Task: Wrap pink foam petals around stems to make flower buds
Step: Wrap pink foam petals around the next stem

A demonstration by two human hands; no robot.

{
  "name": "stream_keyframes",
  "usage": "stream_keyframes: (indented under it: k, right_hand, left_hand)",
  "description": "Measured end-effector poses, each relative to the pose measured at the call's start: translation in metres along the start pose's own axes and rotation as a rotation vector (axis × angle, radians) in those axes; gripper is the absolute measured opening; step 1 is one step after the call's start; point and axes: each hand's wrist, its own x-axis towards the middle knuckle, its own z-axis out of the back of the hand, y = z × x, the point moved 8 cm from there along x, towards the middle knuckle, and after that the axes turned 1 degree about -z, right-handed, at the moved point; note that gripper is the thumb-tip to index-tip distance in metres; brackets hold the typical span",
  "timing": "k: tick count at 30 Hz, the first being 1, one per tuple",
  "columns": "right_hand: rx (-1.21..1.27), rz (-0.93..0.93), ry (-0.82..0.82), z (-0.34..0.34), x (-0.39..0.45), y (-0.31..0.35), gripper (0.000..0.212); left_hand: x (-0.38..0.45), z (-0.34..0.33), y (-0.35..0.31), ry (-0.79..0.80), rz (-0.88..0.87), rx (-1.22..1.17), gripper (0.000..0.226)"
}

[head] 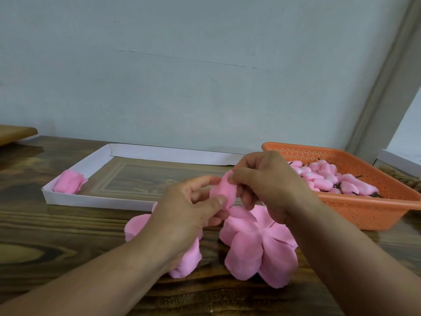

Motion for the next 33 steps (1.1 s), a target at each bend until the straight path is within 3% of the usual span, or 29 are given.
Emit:
stream_keyframes:
  k: [7, 16, 24, 33]
  right_hand:
    - [0.027, 0.001, 0.019, -0.008, -0.004, 0.002, 0.027]
    - [0.081, -0.033, 0.273, -0.006, -0.012, 0.012, 0.015]
    - [-0.236, 0.145, 0.179, 0.002, -0.012, 0.025, 0.004]
    - [-0.160, 0.140, 0.162, -0.003, -0.009, 0.020, 0.009]
  left_hand:
    - [0.001, 0.004, 0.003, -0.006, 0.023, 0.054, 0.028]
    - [0.006, 0.003, 0.002, 0.160, 0.134, 0.005, 0.025]
    - [0.005, 0.000, 0.005, 0.228, 0.174, -0.026, 0.025]
    - [0.004, -0.001, 0.002, 0.257, 0.202, -0.046, 0.023]
